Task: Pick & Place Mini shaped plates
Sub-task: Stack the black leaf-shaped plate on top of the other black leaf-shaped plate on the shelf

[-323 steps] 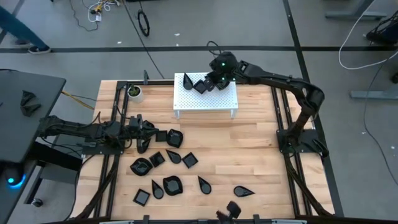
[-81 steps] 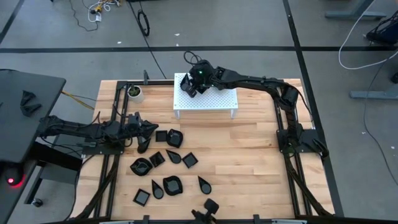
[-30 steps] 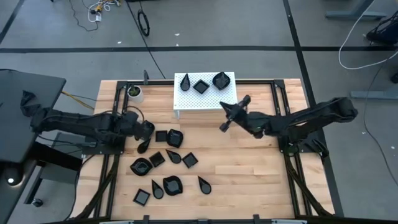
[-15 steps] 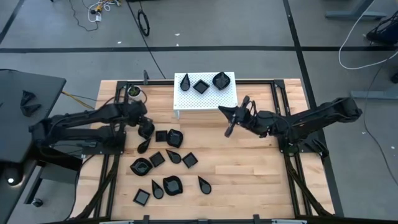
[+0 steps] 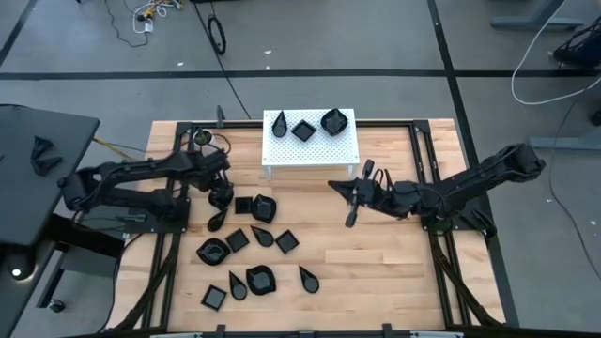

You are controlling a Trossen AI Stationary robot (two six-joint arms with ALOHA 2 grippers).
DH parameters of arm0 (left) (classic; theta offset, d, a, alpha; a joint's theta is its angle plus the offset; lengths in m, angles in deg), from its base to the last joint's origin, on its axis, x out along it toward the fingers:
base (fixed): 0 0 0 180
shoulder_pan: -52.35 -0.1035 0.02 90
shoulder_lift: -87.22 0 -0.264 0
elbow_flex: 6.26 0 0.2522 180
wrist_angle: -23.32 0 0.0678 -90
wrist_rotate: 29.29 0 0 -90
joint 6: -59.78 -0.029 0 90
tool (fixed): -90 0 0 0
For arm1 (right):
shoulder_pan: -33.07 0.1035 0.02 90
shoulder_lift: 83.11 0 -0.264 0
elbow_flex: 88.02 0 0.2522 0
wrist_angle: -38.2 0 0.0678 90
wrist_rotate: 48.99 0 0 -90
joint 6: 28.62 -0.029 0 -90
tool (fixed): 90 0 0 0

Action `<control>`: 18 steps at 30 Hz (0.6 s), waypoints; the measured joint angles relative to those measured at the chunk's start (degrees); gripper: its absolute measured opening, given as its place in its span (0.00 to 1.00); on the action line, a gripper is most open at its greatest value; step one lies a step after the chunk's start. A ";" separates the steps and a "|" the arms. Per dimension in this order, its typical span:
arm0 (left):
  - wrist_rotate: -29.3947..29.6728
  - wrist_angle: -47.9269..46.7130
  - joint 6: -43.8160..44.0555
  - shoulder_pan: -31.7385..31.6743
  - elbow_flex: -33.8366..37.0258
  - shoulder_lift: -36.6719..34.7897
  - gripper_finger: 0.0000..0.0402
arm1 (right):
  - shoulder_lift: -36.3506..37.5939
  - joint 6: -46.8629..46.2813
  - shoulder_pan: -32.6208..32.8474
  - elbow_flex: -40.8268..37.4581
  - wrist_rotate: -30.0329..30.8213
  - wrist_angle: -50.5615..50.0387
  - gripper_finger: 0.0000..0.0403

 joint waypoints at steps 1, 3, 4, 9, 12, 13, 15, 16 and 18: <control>-0.12 0.01 -0.05 0.00 0.00 0.63 0.42 | 0.00 -0.30 0.53 0.00 0.00 0.00 0.01; -0.04 0.62 -0.36 0.00 0.00 1.71 0.39 | 0.00 -0.55 1.43 0.00 0.00 0.03 0.01; 0.11 1.04 -0.49 0.00 0.00 2.07 0.37 | 0.00 -0.74 1.78 0.00 0.02 0.05 0.01; 0.30 2.99 -0.83 0.00 0.00 2.77 0.21 | -0.02 -1.45 2.91 0.00 0.09 0.13 0.01; 0.51 3.10 -1.85 0.00 0.00 2.77 0.09 | -0.02 -2.09 3.44 0.00 0.14 0.12 0.01; 0.64 3.12 -1.94 0.00 -0.02 2.72 0.05 | -0.02 -2.53 3.51 0.00 0.15 0.01 0.01; 1.40 3.15 -2.42 0.00 -0.09 2.28 0.02 | -0.02 -3.40 3.52 0.00 0.15 -0.59 0.01; 1.68 3.10 -3.07 0.00 -0.13 1.92 0.02 | -0.02 -4.09 3.50 0.00 0.15 -1.18 0.01; 1.80 1.98 -4.04 0.00 -0.70 1.02 0.03 | -0.02 -5.27 3.50 0.00 0.15 -2.54 0.01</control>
